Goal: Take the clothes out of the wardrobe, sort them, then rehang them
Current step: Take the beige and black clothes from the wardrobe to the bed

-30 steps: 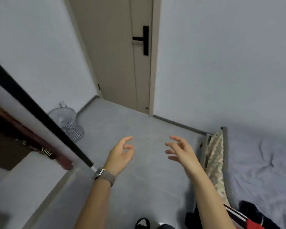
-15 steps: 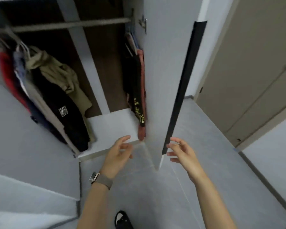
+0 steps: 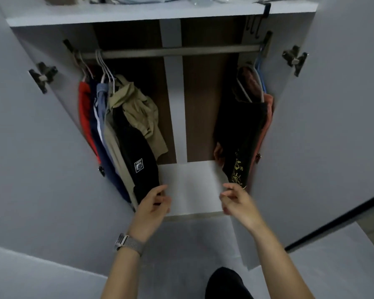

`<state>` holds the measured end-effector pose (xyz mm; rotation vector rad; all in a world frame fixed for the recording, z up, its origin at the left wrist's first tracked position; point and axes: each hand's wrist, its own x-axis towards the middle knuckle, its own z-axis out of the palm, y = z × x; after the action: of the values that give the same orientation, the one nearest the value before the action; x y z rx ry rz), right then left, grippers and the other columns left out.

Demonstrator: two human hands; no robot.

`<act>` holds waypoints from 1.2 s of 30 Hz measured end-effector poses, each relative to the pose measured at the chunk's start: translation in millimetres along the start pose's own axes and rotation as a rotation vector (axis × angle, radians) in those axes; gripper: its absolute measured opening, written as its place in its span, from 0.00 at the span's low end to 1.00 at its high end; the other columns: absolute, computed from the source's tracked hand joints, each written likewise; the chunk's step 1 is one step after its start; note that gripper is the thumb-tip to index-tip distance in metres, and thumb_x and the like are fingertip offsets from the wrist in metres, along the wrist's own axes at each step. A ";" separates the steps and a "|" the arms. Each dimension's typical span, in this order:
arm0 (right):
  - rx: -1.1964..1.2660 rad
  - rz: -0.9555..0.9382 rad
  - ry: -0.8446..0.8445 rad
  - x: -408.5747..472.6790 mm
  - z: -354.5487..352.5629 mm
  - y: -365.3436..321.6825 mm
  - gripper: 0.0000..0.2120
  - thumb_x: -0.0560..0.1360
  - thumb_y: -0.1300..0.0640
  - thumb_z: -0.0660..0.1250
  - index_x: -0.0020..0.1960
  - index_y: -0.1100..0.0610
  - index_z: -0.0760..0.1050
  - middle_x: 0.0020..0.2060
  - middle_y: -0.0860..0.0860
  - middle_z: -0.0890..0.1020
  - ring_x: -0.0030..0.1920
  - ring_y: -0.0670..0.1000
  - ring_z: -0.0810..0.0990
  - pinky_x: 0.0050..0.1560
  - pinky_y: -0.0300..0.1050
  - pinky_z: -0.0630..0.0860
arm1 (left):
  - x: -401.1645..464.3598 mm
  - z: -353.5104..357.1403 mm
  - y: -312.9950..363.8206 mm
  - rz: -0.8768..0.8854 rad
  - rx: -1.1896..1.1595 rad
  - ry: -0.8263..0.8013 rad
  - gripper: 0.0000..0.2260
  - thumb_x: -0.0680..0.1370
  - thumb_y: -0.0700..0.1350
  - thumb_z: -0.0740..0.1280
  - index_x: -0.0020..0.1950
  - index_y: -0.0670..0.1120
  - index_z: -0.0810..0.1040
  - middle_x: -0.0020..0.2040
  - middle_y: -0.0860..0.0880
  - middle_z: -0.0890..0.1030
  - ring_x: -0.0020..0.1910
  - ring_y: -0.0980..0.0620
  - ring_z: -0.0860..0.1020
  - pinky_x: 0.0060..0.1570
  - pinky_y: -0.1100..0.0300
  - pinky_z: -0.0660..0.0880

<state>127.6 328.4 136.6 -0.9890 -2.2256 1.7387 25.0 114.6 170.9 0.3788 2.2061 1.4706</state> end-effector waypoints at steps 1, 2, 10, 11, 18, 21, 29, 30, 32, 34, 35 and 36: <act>-0.025 -0.002 0.004 15.2 0.1 -4.5 0.12 0.74 0.57 0.66 0.52 0.42 0.71 0.45 0.47 0.80 0.36 0.53 0.79 0.47 0.53 0.78 | 15.1 0.8 2.5 -0.004 0.000 0.001 0.14 0.79 0.43 0.62 0.64 0.53 0.69 0.49 0.47 0.80 0.43 0.53 0.80 0.47 0.62 0.75; -0.041 -0.002 0.010 31.2 -1.2 -8.1 0.12 0.75 0.58 0.66 0.54 0.44 0.71 0.46 0.47 0.80 0.35 0.54 0.79 0.46 0.52 0.77 | 31.0 2.6 4.7 -0.006 0.001 0.004 0.14 0.79 0.42 0.63 0.63 0.53 0.69 0.49 0.47 0.80 0.42 0.55 0.80 0.47 0.62 0.75; -0.346 -0.116 0.005 180.0 -40.4 -29.4 0.11 0.75 0.63 0.65 0.56 0.54 0.77 0.48 0.49 0.80 0.47 0.47 0.80 0.48 0.27 0.70 | 175.2 45.1 44.4 0.006 -0.011 0.004 0.12 0.78 0.36 0.63 0.59 0.47 0.74 0.41 0.51 0.79 0.39 0.55 0.77 0.43 0.66 0.73; -0.397 -0.113 0.015 197.0 -49.4 -35.0 0.12 0.75 0.62 0.65 0.57 0.55 0.78 0.49 0.49 0.81 0.50 0.48 0.80 0.52 0.33 0.72 | 190.0 50.9 52.5 0.018 -0.005 0.011 0.12 0.78 0.35 0.62 0.58 0.47 0.74 0.40 0.52 0.79 0.39 0.56 0.77 0.43 0.68 0.72; -0.447 -0.310 0.389 284.1 -120.3 -101.7 0.15 0.71 0.65 0.67 0.58 0.57 0.77 0.48 0.52 0.82 0.50 0.54 0.81 0.55 0.47 0.77 | 262.8 85.7 100.5 0.118 0.124 -0.046 0.12 0.78 0.38 0.62 0.61 0.47 0.72 0.44 0.51 0.79 0.41 0.62 0.78 0.42 0.76 0.70; -0.464 -0.461 0.578 307.8 -136.3 -129.7 0.18 0.70 0.68 0.67 0.60 0.60 0.75 0.54 0.58 0.79 0.55 0.58 0.77 0.60 0.51 0.74 | 283.3 90.7 109.0 0.131 0.101 -0.035 0.13 0.78 0.38 0.63 0.61 0.47 0.73 0.44 0.50 0.81 0.39 0.64 0.78 0.44 0.73 0.72; -0.453 -0.088 0.496 350.0 -140.3 -159.0 0.18 0.73 0.61 0.67 0.60 0.65 0.70 0.55 0.67 0.78 0.56 0.65 0.77 0.55 0.53 0.73 | 314.6 69.8 116.9 0.121 0.065 -0.004 0.11 0.78 0.38 0.62 0.59 0.48 0.74 0.46 0.46 0.82 0.40 0.60 0.78 0.43 0.74 0.71; -0.427 -0.058 0.486 355.6 -138.9 -162.4 0.17 0.74 0.61 0.67 0.59 0.66 0.70 0.54 0.67 0.78 0.56 0.65 0.77 0.55 0.53 0.74 | 318.1 66.9 115.9 0.111 0.060 -0.002 0.11 0.78 0.38 0.61 0.59 0.49 0.73 0.46 0.46 0.82 0.41 0.59 0.78 0.44 0.73 0.71; -0.368 -0.009 0.456 365.5 -137.4 -168.8 0.16 0.76 0.58 0.66 0.60 0.66 0.71 0.54 0.65 0.79 0.55 0.64 0.78 0.55 0.51 0.74 | 324.2 61.5 113.9 0.093 0.052 -0.001 0.12 0.78 0.38 0.61 0.59 0.48 0.74 0.47 0.47 0.82 0.42 0.57 0.78 0.45 0.71 0.72; -0.184 0.002 0.395 373.4 -131.4 -173.6 0.11 0.78 0.56 0.64 0.56 0.62 0.74 0.46 0.61 0.79 0.44 0.60 0.80 0.44 0.48 0.78 | 328.8 55.7 112.3 0.084 0.040 0.001 0.12 0.78 0.38 0.61 0.59 0.48 0.74 0.48 0.48 0.82 0.43 0.58 0.78 0.46 0.71 0.72; -0.017 0.000 0.355 375.7 -127.1 -175.0 0.06 0.79 0.56 0.62 0.50 0.58 0.73 0.39 0.59 0.77 0.33 0.55 0.77 0.32 0.43 0.76 | 331.3 52.4 111.1 0.086 0.031 0.004 0.12 0.78 0.38 0.62 0.59 0.48 0.75 0.48 0.48 0.82 0.44 0.56 0.79 0.48 0.69 0.73; 0.174 0.027 0.319 376.1 -121.9 -178.0 0.05 0.80 0.57 0.60 0.45 0.55 0.71 0.32 0.55 0.72 0.25 0.49 0.71 0.22 0.37 0.69 | 333.8 48.7 109.7 0.086 0.027 0.011 0.12 0.77 0.38 0.62 0.58 0.49 0.75 0.47 0.48 0.82 0.44 0.55 0.79 0.50 0.65 0.74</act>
<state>-174.2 623.8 234.9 -1.1657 -1.8419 1.6191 -238.5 351.8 182.3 0.4809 2.2455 1.4914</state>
